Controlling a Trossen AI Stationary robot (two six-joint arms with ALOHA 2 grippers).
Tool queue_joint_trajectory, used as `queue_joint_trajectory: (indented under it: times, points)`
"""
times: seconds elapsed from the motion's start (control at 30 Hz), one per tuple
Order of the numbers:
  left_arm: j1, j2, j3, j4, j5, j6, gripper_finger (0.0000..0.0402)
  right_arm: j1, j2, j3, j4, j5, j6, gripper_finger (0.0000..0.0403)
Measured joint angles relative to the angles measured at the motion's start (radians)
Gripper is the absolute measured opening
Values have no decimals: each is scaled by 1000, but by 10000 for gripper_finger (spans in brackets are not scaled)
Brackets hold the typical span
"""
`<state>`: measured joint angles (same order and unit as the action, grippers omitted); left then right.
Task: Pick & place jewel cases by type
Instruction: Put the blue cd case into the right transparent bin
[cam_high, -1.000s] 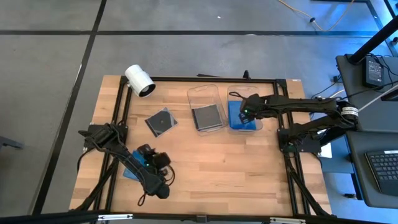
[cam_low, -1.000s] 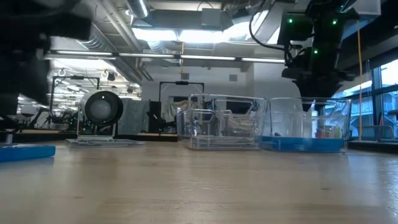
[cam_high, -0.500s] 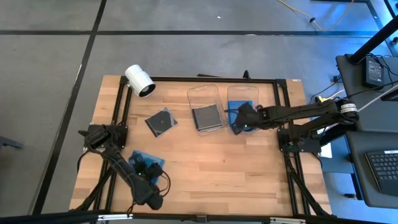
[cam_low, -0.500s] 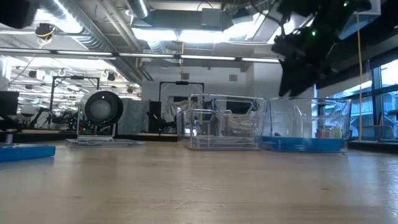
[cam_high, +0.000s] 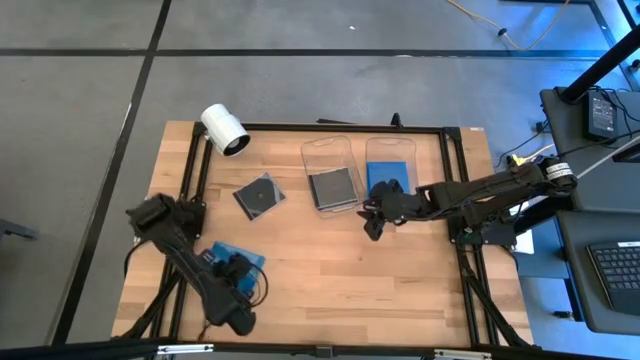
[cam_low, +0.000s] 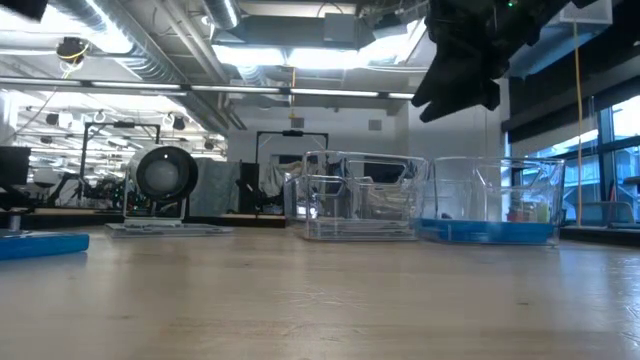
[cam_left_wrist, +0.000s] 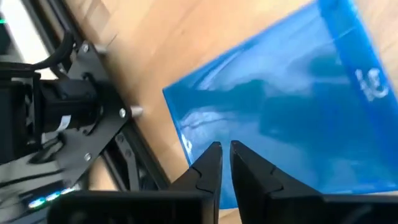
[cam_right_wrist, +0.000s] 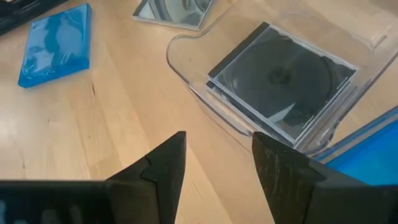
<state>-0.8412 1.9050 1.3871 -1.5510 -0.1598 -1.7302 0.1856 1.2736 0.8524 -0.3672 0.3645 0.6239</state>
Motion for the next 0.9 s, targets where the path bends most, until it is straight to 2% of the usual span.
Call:
queue_joint_trajectory:
  times: [0.13,0.23,0.33,0.4,0.7,0.9]
  points:
    - [-41,-181,-100,81,-81,-104,10,2,0,0,-9,0,0,188]
    - [-82,-315,-214,255,-195,-163,3,2,0,0,-11,0,-2,188]
    - [-102,-392,-332,457,-308,-193,5,2,0,0,-11,0,-8,188]
    - [-102,-413,-387,527,-363,-194,7,2,0,0,-12,0,-28,188]
    - [-88,-421,-427,528,-356,-196,18,2,0,0,-15,0,-53,188]
    - [-78,-421,-428,527,-345,-196,74,2,0,0,-19,0,-53,188]
